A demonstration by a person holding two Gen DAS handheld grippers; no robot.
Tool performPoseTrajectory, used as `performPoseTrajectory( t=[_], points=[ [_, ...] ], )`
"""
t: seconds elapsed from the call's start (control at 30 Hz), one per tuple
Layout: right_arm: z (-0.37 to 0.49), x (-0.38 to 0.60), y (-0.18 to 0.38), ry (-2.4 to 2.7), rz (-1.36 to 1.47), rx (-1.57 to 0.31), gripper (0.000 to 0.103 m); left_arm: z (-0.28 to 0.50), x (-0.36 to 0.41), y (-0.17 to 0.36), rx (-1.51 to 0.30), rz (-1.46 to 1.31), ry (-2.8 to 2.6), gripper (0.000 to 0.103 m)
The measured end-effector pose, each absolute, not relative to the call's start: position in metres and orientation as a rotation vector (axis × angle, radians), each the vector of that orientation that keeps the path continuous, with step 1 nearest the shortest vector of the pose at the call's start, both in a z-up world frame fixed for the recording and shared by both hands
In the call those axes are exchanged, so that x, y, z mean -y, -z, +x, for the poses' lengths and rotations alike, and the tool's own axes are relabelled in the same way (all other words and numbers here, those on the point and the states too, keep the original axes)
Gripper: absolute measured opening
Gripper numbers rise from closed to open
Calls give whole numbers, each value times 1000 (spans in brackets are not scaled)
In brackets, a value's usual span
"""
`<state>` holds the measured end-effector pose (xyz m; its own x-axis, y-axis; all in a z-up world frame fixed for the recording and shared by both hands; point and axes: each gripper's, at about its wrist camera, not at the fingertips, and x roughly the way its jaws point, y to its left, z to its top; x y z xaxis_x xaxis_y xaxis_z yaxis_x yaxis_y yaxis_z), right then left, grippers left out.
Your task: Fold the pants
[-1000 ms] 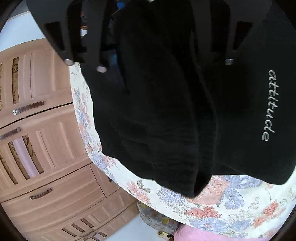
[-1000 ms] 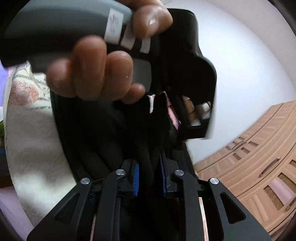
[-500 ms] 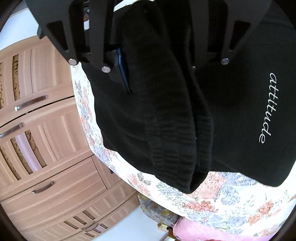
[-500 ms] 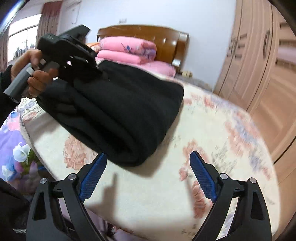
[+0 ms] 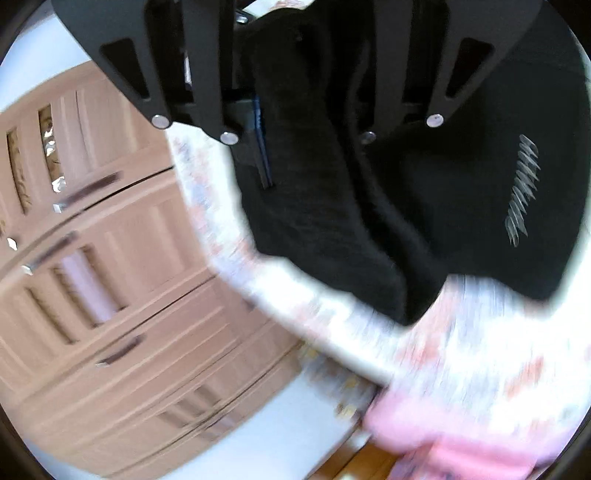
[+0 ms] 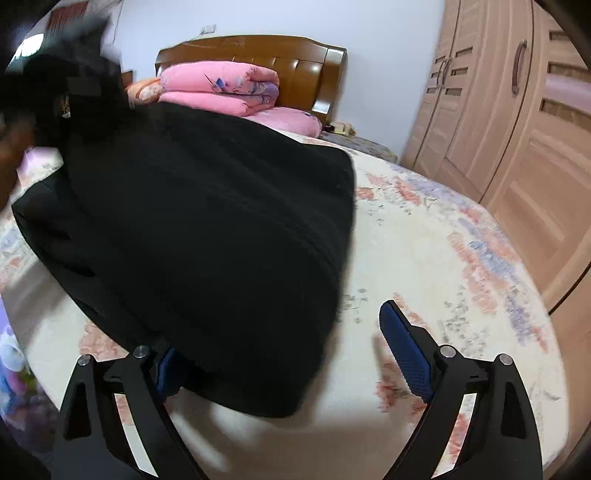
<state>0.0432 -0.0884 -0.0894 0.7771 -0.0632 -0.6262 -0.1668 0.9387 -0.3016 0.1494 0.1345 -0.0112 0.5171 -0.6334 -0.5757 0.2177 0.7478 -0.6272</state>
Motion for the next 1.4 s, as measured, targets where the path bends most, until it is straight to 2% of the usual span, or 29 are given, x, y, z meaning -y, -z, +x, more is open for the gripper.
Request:
performPoseTrajectory(
  t=[0.1,0.17,0.23,0.37,0.4,0.43,0.57,0.7,0.83,0.9,1.0,1.07,1.1,1.17,1.2,1.23,1.3,1.4],
  points=[
    [39,86,81,-51,-385,-650,89,125,-156,-37,-772,-449,525,26],
    [32,68,76,-43,-469,-597,89,109,-177,-41,-758,-414,487,26],
    [31,55,82,-44,-538,-599,89,104,-197,-20,-790,-416,410,26],
    [37,62,89,-86,-496,-653,90,110,-244,85,-943,-644,348,26],
    [36,61,89,-87,-500,-656,90,105,-250,92,-901,-666,368,26],
    [36,60,89,-84,-506,-653,90,99,-253,91,-856,-668,388,26],
    [38,60,88,-77,-501,-660,91,98,-248,74,-859,-644,367,26],
    [36,59,84,-81,-488,-653,91,87,-233,28,-771,-566,398,26],
    [36,57,90,-92,-499,-651,92,104,-244,76,-900,-565,332,28],
    [36,56,90,-97,-518,-643,92,98,-256,91,-842,-662,380,29],
    [35,55,90,-106,-521,-635,92,95,-250,85,-843,-621,344,31],
    [34,59,88,-137,-502,-641,92,93,-249,81,-852,-596,312,36],
    [33,63,85,-183,-486,-652,92,90,-249,77,-856,-591,269,45],
    [24,68,80,-281,-458,-655,92,80,-253,64,-832,-540,131,64],
    [17,74,75,-353,-432,-650,92,68,-253,48,-784,-469,-21,86],
    [12,79,70,-420,-392,-650,92,54,-252,33,-718,-395,-187,90],
    [10,96,56,-523,-236,-636,92,33,-242,8,-603,-298,-288,89],
    [33,103,42,-532,-86,-650,92,36,-207,-10,-596,-241,-56,89]
  ],
)
